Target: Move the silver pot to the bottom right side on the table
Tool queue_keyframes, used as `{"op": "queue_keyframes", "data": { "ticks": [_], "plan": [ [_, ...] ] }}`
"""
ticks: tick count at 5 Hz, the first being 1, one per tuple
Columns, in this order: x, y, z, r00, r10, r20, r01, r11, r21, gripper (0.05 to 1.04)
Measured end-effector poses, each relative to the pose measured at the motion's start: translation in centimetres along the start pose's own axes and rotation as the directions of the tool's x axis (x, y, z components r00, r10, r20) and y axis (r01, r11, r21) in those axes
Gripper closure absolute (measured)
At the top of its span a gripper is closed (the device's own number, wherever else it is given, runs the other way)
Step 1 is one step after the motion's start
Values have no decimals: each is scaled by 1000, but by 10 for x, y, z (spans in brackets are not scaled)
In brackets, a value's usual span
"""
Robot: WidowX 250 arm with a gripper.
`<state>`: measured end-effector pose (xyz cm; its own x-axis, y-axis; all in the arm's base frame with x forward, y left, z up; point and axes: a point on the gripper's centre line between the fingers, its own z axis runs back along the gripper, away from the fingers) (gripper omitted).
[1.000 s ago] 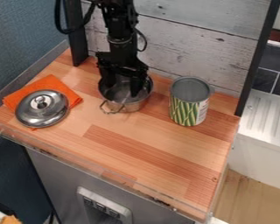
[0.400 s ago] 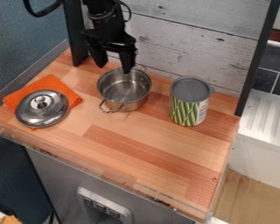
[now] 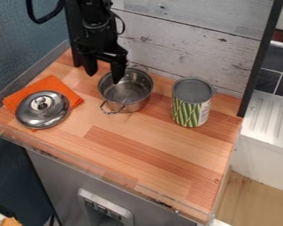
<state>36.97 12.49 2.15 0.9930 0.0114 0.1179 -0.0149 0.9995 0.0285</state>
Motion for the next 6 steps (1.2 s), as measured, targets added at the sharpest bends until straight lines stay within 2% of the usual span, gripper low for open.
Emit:
{"op": "queue_keyframes", "data": {
  "ticks": [1,2,3,4,5,6],
  "plan": [
    [-2,3,-11,1000,-1,-29,2,1000,14,130],
    [-6,2,-22,998,-11,-59,12,1000,9,412],
    [-5,1,-22,998,-23,-62,24,1000,14,717],
    [-4,-1,-22,998,-38,-59,39,999,12,922],
    [-4,-2,-10,999,-32,-37,33,999,12,991],
    [-7,-8,21,999,-47,16,46,999,28,1002]
  ]
}}
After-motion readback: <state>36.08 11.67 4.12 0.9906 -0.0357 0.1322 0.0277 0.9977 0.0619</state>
